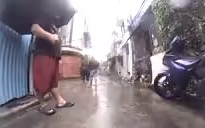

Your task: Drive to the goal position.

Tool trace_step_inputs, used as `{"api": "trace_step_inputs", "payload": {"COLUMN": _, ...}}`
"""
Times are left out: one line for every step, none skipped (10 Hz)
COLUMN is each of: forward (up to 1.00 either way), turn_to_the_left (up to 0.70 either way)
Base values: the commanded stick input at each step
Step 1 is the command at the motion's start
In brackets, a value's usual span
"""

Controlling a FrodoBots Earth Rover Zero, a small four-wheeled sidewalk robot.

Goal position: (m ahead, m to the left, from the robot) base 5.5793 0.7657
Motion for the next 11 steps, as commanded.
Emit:
{"api": "trace_step_inputs", "payload": {"forward": 0.09, "turn_to_the_left": -0.05}}
{"api": "trace_step_inputs", "payload": {"forward": 0.0, "turn_to_the_left": -0.78}}
{"api": "trace_step_inputs", "payload": {"forward": 0.0, "turn_to_the_left": 0.0}}
{"api": "trace_step_inputs", "payload": {"forward": 0.0, "turn_to_the_left": 0.0}}
{"api": "trace_step_inputs", "payload": {"forward": 0.0, "turn_to_the_left": 0.0}}
{"api": "trace_step_inputs", "payload": {"forward": 0.0, "turn_to_the_left": 0.0}}
{"api": "trace_step_inputs", "payload": {"forward": 0.16, "turn_to_the_left": 0.0}}
{"api": "trace_step_inputs", "payload": {"forward": 0.98, "turn_to_the_left": 0.0}}
{"api": "trace_step_inputs", "payload": {"forward": 0.99, "turn_to_the_left": 0.0}}
{"api": "trace_step_inputs", "payload": {"forward": 0.99, "turn_to_the_left": 0.0}}
{"api": "trace_step_inputs", "payload": {"forward": 0.99, "turn_to_the_left": 0.0}}
